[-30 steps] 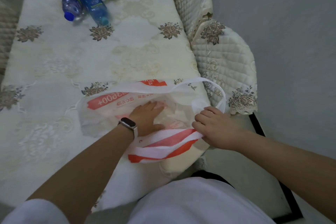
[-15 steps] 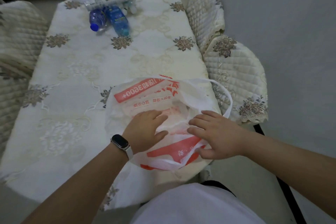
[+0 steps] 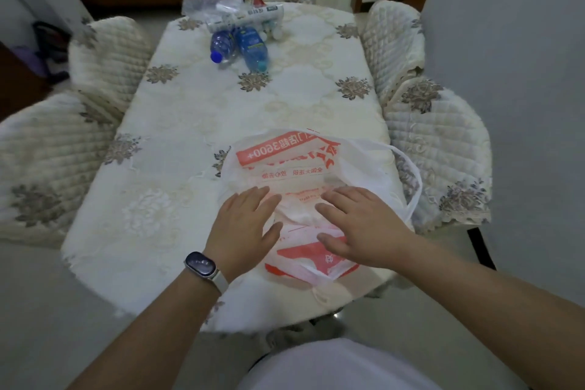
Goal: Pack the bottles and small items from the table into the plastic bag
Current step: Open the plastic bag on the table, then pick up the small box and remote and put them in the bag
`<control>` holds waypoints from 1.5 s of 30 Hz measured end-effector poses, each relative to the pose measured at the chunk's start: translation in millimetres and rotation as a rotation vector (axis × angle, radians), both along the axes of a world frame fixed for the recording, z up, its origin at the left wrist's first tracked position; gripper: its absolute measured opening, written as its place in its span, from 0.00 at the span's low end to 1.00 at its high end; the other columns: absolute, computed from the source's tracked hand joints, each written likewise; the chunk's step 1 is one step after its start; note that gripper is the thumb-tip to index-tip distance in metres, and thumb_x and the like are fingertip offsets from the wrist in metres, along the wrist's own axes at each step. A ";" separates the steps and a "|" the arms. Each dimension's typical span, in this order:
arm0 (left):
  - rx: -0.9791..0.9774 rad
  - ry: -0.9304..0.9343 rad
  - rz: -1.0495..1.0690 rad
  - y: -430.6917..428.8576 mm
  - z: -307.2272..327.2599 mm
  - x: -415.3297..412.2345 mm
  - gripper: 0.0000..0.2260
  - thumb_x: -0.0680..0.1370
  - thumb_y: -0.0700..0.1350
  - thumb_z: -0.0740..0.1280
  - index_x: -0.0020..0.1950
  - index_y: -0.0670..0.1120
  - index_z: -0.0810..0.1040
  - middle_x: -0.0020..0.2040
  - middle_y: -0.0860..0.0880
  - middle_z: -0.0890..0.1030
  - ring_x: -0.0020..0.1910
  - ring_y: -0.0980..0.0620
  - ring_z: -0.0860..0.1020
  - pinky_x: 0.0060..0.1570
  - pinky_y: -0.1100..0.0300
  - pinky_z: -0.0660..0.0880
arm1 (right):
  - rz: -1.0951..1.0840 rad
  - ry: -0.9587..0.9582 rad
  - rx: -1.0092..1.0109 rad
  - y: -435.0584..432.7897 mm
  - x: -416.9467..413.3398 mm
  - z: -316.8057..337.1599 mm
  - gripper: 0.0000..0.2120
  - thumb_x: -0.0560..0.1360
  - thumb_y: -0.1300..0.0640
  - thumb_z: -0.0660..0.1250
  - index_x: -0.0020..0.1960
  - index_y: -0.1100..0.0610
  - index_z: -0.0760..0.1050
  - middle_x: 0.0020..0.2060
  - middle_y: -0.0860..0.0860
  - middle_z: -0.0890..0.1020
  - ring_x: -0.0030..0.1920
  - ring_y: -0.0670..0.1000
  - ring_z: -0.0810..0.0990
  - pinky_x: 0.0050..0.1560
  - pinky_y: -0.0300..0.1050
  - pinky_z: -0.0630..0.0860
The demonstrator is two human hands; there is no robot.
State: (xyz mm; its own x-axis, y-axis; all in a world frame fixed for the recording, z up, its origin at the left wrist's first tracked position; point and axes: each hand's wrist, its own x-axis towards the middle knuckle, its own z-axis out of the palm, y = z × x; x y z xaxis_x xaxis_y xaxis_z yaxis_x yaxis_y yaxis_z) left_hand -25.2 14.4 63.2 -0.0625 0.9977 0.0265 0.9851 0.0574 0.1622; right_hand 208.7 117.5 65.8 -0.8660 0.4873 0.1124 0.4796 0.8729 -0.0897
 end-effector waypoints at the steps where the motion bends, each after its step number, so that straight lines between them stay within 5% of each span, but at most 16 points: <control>1: 0.008 0.007 0.039 -9.0 4.8 4.4 0.23 0.77 0.57 0.58 0.69 0.50 0.73 0.69 0.46 0.75 0.67 0.43 0.74 0.66 0.44 0.70 | 0.023 -0.007 -0.006 0.2 -0.6 2.6 0.25 0.76 0.38 0.58 0.62 0.54 0.77 0.62 0.53 0.79 0.63 0.57 0.75 0.64 0.53 0.71; 19: 0.188 0.038 0.436 -162.0 37.5 -20.0 0.23 0.76 0.56 0.61 0.67 0.47 0.76 0.67 0.45 0.76 0.65 0.43 0.74 0.64 0.43 0.71 | 0.321 0.123 0.015 -72.4 -95.4 27.3 0.23 0.76 0.40 0.61 0.62 0.56 0.76 0.62 0.55 0.78 0.62 0.58 0.75 0.62 0.56 0.72; 33: 0.317 0.066 0.582 -302.9 38.8 -250.3 0.21 0.75 0.54 0.61 0.64 0.46 0.77 0.63 0.43 0.78 0.61 0.42 0.76 0.60 0.46 0.71 | 0.438 0.099 0.089 -196.5 -354.9 40.5 0.25 0.76 0.39 0.59 0.63 0.55 0.77 0.62 0.54 0.79 0.62 0.59 0.76 0.62 0.54 0.72; 45: 0.244 0.097 0.703 -349.8 16.4 -420.5 0.20 0.76 0.53 0.62 0.64 0.46 0.77 0.64 0.43 0.77 0.62 0.42 0.75 0.61 0.46 0.72 | 0.567 0.134 0.018 -209.7 -561.9 7.4 0.24 0.75 0.41 0.61 0.62 0.57 0.77 0.61 0.56 0.80 0.62 0.59 0.76 0.62 0.54 0.72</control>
State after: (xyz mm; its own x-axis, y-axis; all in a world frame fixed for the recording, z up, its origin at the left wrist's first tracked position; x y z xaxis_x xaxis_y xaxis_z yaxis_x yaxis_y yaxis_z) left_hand -445.7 -335.4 79.6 -0.6691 0.6883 0.2803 0.7400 0.6521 0.1651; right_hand -353.2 -92.1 73.2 -0.9686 -0.0514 0.2431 -0.0777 0.9920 -0.0997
